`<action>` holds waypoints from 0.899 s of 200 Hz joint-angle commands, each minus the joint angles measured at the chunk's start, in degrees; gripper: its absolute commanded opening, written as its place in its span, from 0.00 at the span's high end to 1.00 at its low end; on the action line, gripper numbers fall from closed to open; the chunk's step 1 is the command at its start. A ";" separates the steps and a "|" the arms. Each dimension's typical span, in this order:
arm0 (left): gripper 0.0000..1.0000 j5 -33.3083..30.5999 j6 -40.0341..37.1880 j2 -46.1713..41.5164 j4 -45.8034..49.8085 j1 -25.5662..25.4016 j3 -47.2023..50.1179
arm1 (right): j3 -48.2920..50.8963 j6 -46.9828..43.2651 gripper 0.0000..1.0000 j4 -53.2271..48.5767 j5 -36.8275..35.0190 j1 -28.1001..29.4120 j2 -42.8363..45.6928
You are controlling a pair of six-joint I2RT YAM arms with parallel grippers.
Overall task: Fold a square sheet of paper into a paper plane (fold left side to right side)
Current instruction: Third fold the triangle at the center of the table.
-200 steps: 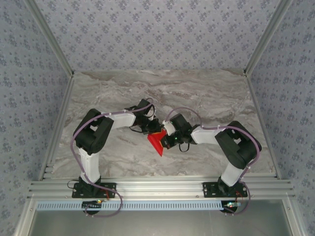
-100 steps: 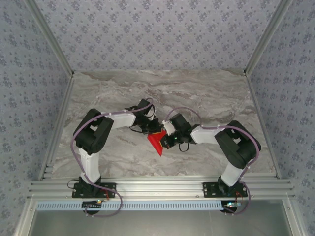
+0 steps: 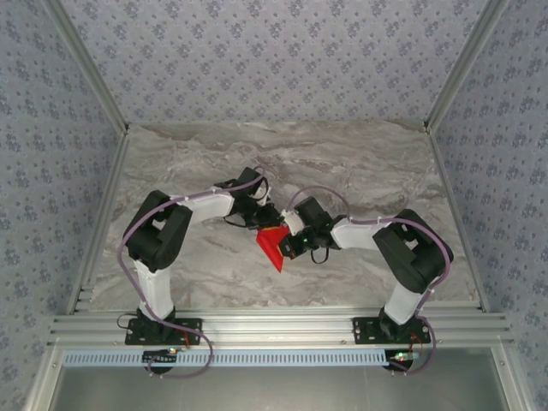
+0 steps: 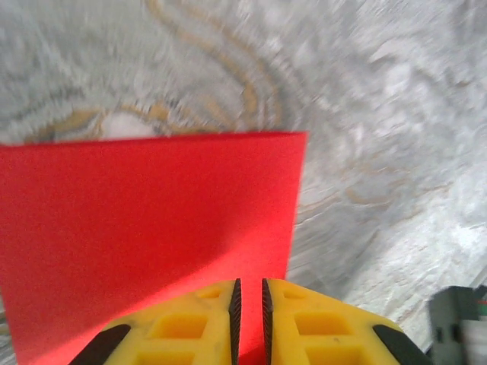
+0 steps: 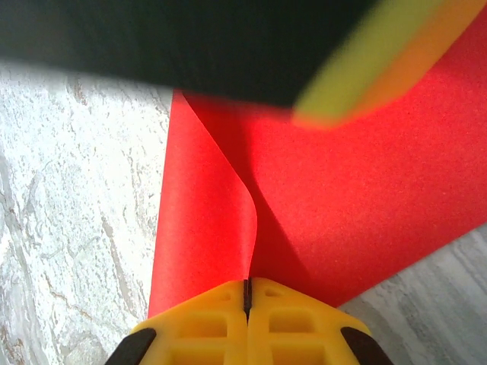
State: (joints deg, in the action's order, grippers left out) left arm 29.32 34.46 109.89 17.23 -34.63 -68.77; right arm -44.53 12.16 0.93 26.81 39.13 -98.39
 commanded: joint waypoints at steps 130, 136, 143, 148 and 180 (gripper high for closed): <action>0.85 5.71 4.39 -15.99 -11.82 2.03 17.96 | -1.85 -2.36 1.00 -6.69 -2.17 1.11 -3.26; 0.85 5.53 4.39 -15.58 -12.03 1.67 18.10 | -1.88 -2.32 1.00 -6.75 -2.20 1.15 -3.24; 0.85 5.52 4.46 -15.08 -12.26 1.45 18.06 | -2.04 -2.32 1.00 -6.78 -2.20 1.16 -3.28; 0.85 5.52 4.55 -14.60 -12.54 1.26 18.19 | -2.13 -2.32 1.00 -6.91 -2.24 1.27 -3.31; 0.85 4.96 5.04 -12.49 -13.68 0.01 18.64 | -2.49 -2.50 1.00 -7.41 -2.55 1.46 -3.48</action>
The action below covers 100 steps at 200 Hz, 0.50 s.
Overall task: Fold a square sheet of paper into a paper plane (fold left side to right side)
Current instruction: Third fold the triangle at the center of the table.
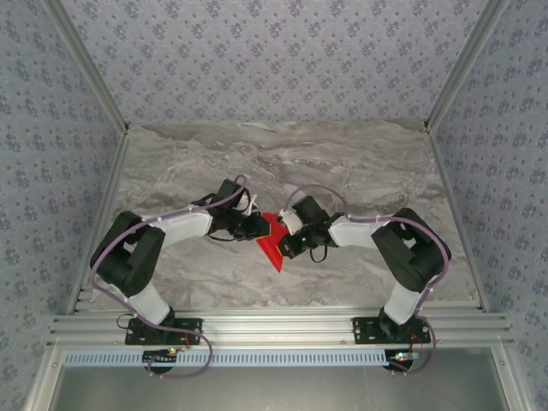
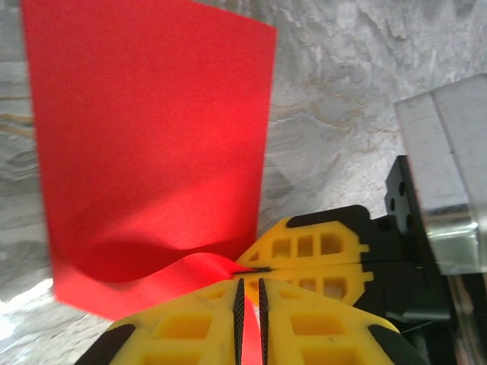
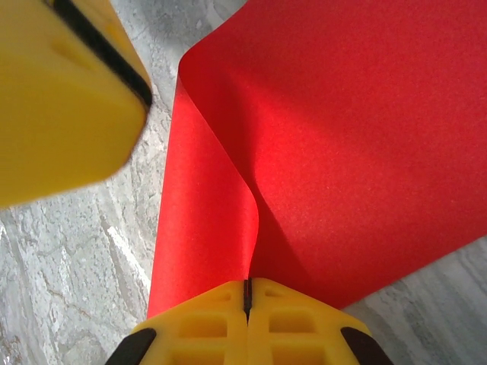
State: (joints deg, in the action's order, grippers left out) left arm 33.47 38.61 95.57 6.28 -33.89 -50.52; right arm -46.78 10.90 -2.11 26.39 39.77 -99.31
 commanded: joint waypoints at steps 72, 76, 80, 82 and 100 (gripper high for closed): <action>0.85 -1.79 1.18 4.72 -3.71 -1.88 2.71 | -0.94 -1.49 1.00 -5.11 -2.18 0.87 -2.91; 0.85 -1.91 1.13 4.80 -3.65 -1.88 2.81 | -0.86 -1.49 1.00 -5.24 -2.14 0.89 -2.98; 0.85 -1.97 1.04 4.80 -3.65 -1.87 2.88 | -0.89 -1.61 1.00 -5.19 -2.13 0.86 -3.07; 0.85 -2.07 1.03 4.82 -3.60 -1.86 2.88 | -0.91 -1.59 1.00 -5.21 -2.13 0.91 -3.02; 0.85 -2.51 0.94 4.89 -3.30 -1.82 3.06 | -1.04 -1.67 1.00 -5.51 -2.20 0.86 -3.08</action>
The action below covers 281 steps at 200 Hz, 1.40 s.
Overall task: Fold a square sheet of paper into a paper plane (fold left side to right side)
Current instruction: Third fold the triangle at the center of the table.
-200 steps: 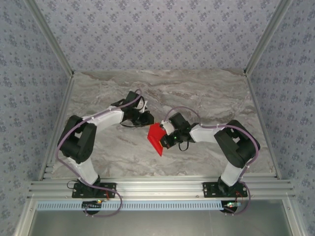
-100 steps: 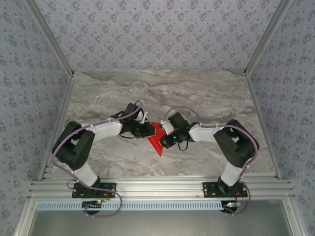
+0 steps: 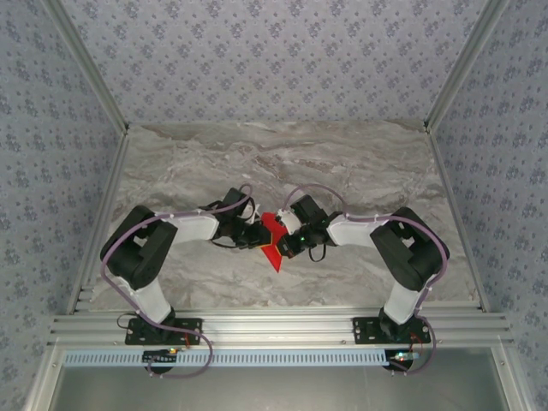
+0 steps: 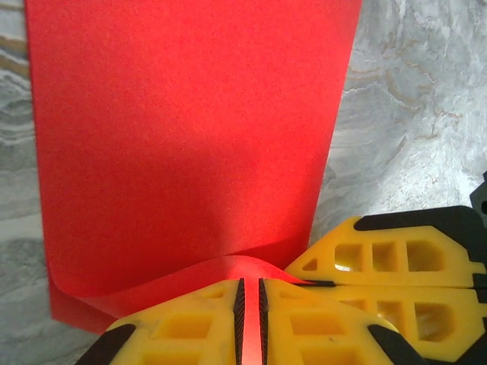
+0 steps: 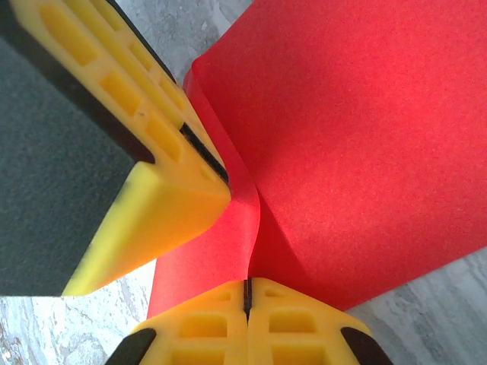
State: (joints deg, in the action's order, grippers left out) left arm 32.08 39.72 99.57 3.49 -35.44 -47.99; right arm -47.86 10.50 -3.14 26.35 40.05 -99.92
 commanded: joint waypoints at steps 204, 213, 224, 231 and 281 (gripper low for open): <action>0.78 -1.63 -5.48 6.39 8.88 2.98 -14.37 | -1.51 -1.93 1.00 -5.44 -1.05 1.01 -2.40; 0.78 -1.58 -5.94 8.33 9.74 2.97 -16.15 | -1.50 -1.98 1.00 -5.48 -1.07 1.08 -2.32; 0.78 -1.26 -6.32 10.16 10.43 2.90 -17.73 | -1.54 -1.98 1.00 -5.56 -0.98 1.08 -2.30; 0.78 -1.06 -6.37 11.10 10.49 2.90 -18.36 | -1.63 -2.00 1.00 -5.56 -0.95 1.15 -2.21; 0.81 -1.40 -6.44 13.89 10.52 2.48 -17.82 | -1.84 -1.80 1.00 -4.97 -0.68 1.18 -1.13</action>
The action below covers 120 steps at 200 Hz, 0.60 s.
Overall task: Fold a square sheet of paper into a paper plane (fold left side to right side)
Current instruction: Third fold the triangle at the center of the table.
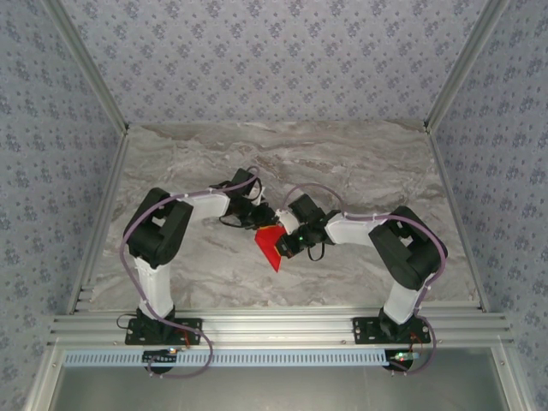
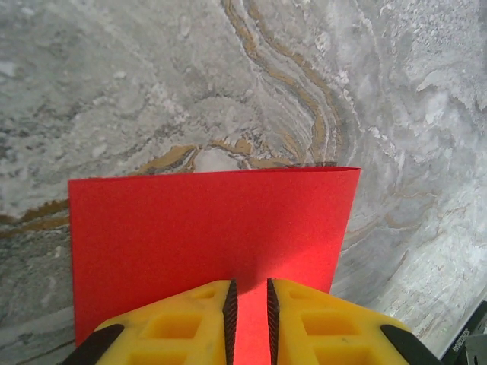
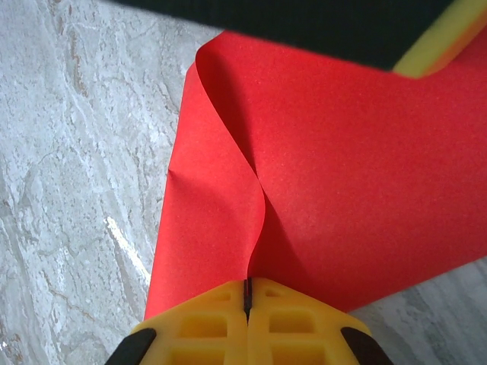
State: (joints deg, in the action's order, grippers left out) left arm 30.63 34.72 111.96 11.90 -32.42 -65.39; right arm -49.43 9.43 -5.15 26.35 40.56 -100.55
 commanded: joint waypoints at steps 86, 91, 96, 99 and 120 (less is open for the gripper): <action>0.81 -0.56 -1.06 1.43 1.63 -0.48 1.23 | 0.12 -0.07 1.00 -1.53 1.40 -0.48 1.84; 0.82 -0.57 -1.06 1.42 1.63 -0.60 1.15 | -0.01 -0.04 1.00 -1.51 1.47 -0.50 1.92; 0.82 -0.64 -1.06 1.42 1.63 -0.60 1.20 | 0.00 -0.03 1.00 -1.49 1.55 -0.51 1.95; 0.81 -0.66 -1.06 1.42 1.66 -0.56 1.15 | -0.05 -0.03 1.00 -1.48 1.52 -0.50 1.98; 0.81 -0.63 -1.06 1.34 1.70 -0.58 1.16 | -0.10 0.06 1.00 -1.36 1.86 -0.53 1.99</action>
State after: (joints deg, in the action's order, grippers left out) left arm 30.41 34.50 111.98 11.81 -32.58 -65.23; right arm -49.43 9.45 -5.19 26.81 40.38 -100.09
